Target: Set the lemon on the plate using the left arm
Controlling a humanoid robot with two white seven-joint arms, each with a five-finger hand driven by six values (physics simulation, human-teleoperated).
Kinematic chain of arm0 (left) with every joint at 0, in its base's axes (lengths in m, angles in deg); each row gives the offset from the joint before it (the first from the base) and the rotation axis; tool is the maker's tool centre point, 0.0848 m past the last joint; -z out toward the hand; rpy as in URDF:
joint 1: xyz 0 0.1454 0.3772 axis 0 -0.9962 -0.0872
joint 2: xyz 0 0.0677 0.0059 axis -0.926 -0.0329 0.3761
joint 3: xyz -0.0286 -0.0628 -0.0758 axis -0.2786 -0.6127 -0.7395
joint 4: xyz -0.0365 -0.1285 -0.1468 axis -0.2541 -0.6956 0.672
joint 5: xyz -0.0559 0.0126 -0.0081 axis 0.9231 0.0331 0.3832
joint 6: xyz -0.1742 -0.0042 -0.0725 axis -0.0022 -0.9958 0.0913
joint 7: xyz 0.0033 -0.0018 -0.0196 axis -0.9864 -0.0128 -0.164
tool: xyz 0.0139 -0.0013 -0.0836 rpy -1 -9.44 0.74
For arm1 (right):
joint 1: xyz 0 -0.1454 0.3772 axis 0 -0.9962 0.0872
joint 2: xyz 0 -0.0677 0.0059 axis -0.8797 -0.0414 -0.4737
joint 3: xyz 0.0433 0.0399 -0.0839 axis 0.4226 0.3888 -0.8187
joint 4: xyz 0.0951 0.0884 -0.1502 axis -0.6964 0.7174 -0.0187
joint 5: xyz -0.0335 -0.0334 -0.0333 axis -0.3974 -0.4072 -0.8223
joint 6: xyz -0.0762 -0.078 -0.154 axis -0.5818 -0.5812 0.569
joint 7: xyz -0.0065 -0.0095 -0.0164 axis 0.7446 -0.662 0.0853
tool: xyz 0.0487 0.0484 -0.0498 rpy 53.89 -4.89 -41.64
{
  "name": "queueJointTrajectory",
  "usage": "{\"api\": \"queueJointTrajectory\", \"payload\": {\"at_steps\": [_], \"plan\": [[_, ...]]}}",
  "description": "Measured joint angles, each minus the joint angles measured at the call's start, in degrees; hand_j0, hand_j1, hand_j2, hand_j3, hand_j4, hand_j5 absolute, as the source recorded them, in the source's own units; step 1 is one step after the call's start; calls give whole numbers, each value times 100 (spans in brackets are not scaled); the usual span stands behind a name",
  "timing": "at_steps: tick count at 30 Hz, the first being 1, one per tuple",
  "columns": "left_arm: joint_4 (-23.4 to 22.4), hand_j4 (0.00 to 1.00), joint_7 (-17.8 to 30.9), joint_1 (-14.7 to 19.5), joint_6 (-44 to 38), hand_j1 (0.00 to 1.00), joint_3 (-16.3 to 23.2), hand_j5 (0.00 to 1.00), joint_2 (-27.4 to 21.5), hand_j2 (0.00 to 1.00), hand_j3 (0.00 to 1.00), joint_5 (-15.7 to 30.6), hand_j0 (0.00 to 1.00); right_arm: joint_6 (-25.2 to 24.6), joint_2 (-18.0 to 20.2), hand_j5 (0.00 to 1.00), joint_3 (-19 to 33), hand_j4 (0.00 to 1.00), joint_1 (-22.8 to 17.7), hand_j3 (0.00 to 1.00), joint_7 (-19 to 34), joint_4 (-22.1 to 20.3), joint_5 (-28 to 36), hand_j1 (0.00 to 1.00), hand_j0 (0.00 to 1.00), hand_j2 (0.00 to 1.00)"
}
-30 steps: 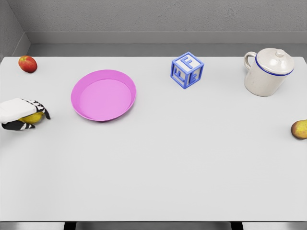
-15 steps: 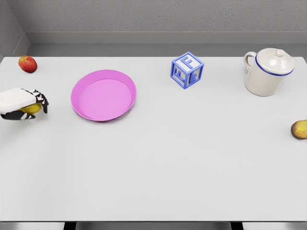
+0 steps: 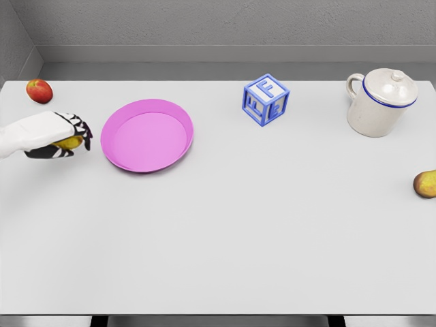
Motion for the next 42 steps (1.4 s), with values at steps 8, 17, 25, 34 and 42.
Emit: {"api": "queueJointTrajectory", "payload": {"at_steps": [8, 17, 25, 34, 42], "plan": [[174, 46, 47, 44, 0, 46, 7, 46, 200, 46, 46, -17, 46, 0, 0, 100, 0, 100, 0, 100, 0, 0, 0, 100, 100, 100], [293, 46, 139, 105, 1, 46, 8, 46, 518, 46, 46, -39, 46, 0, 0, 100, 2, 100, 0, 100, 0, 0, 0, 100, 100, 100], [302, 47, 246, 246, 2, 47, 4, 47, 851, 47, 47, -35, 47, 0, 0, 100, 0, 100, 0, 100, 0, 0, 0, 100, 100, 100], [218, 48, 421, 439, 1, 48, -2, 48, 1295, 48, 48, -104, 48, 0, 0, 100, 2, 100, 0, 100, 0, 0, 0, 100, 100, 100], [16, 100, 513, 519, 1, 100, -79, 100, 1622, 100, 100, -90, 100, 0, 0, 100, 3, 100, 0, 100, 0, 0, 0, 100, 100, 100]]}}
